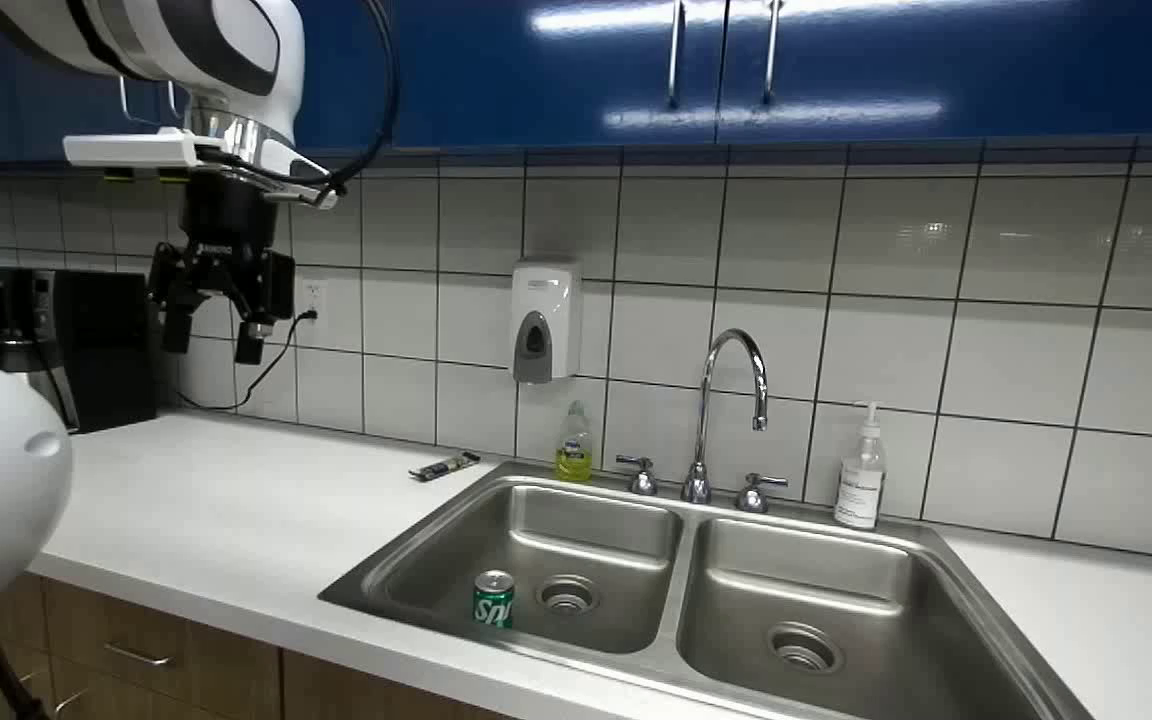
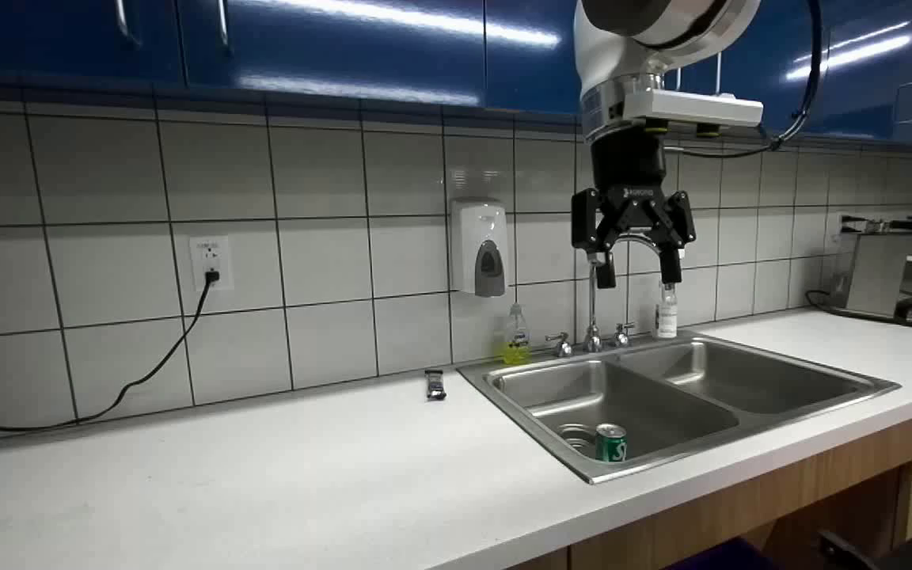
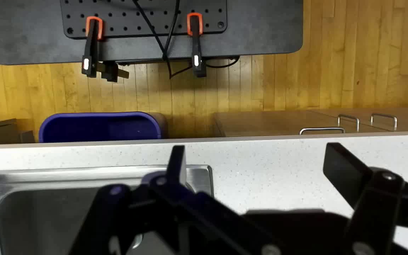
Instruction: Remove the can from the sink
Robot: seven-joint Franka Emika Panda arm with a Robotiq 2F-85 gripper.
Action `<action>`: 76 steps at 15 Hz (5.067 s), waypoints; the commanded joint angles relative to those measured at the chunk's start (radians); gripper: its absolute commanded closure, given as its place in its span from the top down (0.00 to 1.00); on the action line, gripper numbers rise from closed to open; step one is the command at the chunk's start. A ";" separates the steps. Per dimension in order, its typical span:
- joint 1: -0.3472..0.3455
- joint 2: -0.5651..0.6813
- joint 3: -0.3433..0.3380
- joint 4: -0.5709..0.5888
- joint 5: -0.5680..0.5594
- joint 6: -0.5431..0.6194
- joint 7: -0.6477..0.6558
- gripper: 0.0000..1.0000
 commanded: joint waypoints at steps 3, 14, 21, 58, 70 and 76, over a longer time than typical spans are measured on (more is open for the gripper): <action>-0.006 0.001 0.004 0.002 0.002 -0.002 -0.003 1.00; -0.001 -0.003 -0.030 -0.032 -0.013 0.146 -0.151 1.00; -0.061 0.089 -0.082 -0.058 -0.064 0.264 -0.133 1.00; -0.241 1.167 -0.185 0.497 -0.060 0.632 -0.277 1.00; -0.237 1.192 -0.176 0.475 -0.063 0.647 -0.269 1.00; -0.236 1.202 -0.176 0.470 -0.062 0.656 -0.266 1.00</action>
